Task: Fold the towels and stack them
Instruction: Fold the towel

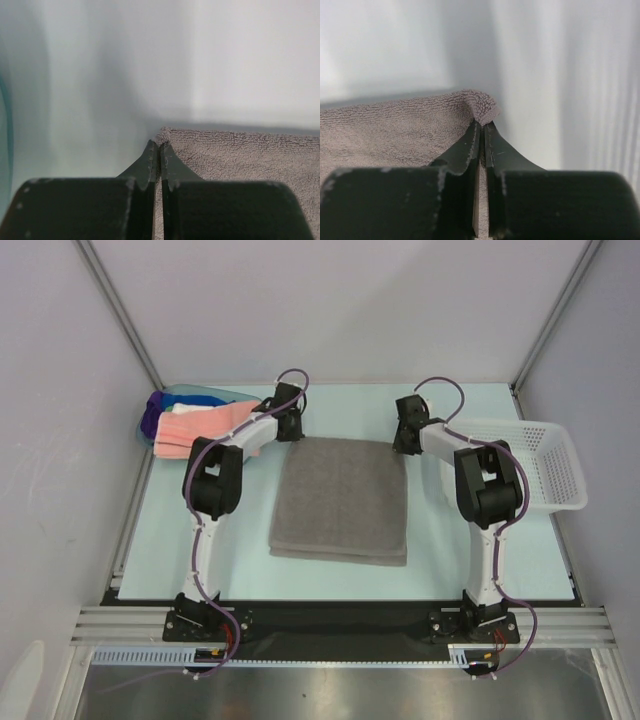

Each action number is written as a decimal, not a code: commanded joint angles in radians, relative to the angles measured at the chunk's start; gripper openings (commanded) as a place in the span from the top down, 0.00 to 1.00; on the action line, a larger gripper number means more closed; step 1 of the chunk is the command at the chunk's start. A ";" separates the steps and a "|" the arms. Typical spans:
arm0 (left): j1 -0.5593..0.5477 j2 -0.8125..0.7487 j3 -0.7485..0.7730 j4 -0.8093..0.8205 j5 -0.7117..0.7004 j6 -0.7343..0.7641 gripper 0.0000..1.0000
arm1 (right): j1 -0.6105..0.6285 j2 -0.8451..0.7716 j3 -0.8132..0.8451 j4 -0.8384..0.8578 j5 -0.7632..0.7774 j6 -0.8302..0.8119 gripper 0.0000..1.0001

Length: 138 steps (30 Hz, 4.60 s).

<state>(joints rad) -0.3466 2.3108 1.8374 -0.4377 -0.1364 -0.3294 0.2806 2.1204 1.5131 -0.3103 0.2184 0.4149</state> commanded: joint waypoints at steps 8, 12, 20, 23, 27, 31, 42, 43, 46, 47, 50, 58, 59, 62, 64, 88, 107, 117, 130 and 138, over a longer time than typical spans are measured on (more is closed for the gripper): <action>0.003 -0.274 -0.191 0.326 -0.009 0.038 1.00 | -0.024 -0.122 -0.025 0.137 0.001 -0.039 1.00; 0.003 -0.330 -0.245 0.379 -0.014 0.038 1.00 | -0.024 -0.200 -0.105 0.188 -0.002 -0.034 1.00; -0.002 -0.493 -0.538 0.602 0.044 0.007 1.00 | -0.018 -0.379 -0.283 0.292 -0.019 -0.007 1.00; -0.005 -0.524 -0.604 0.629 0.029 -0.017 1.00 | -0.001 -0.451 -0.367 0.333 -0.030 0.010 1.00; -0.018 -0.586 -0.696 0.683 0.008 -0.010 1.00 | 0.035 -0.549 -0.476 0.372 -0.016 0.012 1.00; -0.035 -0.672 -0.812 0.735 -0.020 -0.013 1.00 | 0.086 -0.638 -0.567 0.384 0.007 0.027 1.00; -0.120 -0.855 -1.046 0.824 -0.149 0.000 1.00 | 0.181 -0.853 -0.772 0.364 0.064 0.085 1.00; -0.120 -0.867 -1.078 0.823 -0.150 -0.010 1.00 | 0.186 -0.866 -0.792 0.358 0.065 0.088 1.00; -0.126 -0.927 -1.153 0.844 -0.161 -0.028 1.00 | 0.209 -0.905 -0.815 0.344 0.081 0.096 1.00; -0.126 -0.941 -1.165 0.844 -0.166 -0.034 1.00 | 0.215 -0.916 -0.833 0.340 0.085 0.099 1.00; -0.127 -0.981 -1.216 0.847 -0.160 -0.046 1.00 | 0.238 -0.953 -0.866 0.335 0.099 0.117 1.00; -0.127 -1.048 -1.284 0.827 -0.134 -0.080 1.00 | 0.270 -1.030 -0.932 0.315 0.125 0.143 1.00; -0.127 -1.051 -1.288 0.821 -0.126 -0.085 1.00 | 0.275 -1.036 -0.938 0.313 0.125 0.150 1.00; -0.127 -1.062 -1.294 0.801 -0.108 -0.094 0.99 | 0.279 -1.057 -0.958 0.286 0.133 0.160 1.00; -0.126 -1.067 -1.300 0.792 -0.103 -0.105 1.00 | 0.282 -1.071 -0.970 0.281 0.133 0.165 1.00; -0.127 -1.186 -1.420 0.754 -0.045 -0.100 1.00 | 0.382 -1.177 -1.094 0.266 0.167 0.246 1.00; -0.127 -1.267 -1.492 0.685 -0.037 -0.126 0.78 | 0.451 -1.280 -1.168 0.209 0.134 0.308 0.55; -0.127 -1.453 -1.405 0.505 -0.072 -0.123 0.64 | 0.459 -1.305 -1.053 0.092 0.234 0.296 0.52; -0.175 -0.970 -1.109 0.448 0.073 -0.086 0.73 | 0.419 -0.860 -0.815 0.180 0.184 0.217 0.53; -0.189 -1.056 -1.279 0.488 0.070 -0.128 0.75 | 0.506 -1.007 -0.978 0.169 0.141 0.314 0.53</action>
<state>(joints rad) -0.5293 1.3125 0.6025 0.0254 -0.0811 -0.4393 0.7662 1.1854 0.5758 -0.1478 0.3668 0.6739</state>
